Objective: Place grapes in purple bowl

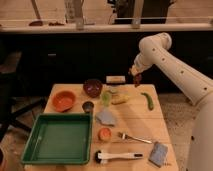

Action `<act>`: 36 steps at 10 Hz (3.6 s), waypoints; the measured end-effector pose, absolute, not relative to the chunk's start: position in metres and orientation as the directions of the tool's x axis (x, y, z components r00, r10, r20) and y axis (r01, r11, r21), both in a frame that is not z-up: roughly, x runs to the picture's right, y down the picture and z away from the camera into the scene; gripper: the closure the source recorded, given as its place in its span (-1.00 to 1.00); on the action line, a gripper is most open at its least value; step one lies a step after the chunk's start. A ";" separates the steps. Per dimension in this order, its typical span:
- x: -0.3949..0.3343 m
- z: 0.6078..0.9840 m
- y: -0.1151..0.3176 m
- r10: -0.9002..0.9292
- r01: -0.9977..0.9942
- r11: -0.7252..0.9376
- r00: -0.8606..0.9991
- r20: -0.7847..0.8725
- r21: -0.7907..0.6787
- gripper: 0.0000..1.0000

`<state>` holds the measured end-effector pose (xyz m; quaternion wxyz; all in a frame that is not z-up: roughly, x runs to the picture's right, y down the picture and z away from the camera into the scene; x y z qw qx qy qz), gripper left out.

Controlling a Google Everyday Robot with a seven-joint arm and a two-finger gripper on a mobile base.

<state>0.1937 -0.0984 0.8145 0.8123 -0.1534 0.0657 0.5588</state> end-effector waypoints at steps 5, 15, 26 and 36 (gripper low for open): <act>0.177 0.802 -0.104 0.906 -0.966 0.227 0.255 -0.338 -0.122 1.00; 0.142 0.788 -0.083 0.910 -0.970 0.135 0.202 -0.361 -0.204 1.00; 0.035 0.766 -0.058 0.881 -0.883 0.206 0.355 -0.313 -0.423 1.00; -0.033 0.783 -0.045 0.906 -0.815 0.247 0.387 -0.175 -0.524 1.00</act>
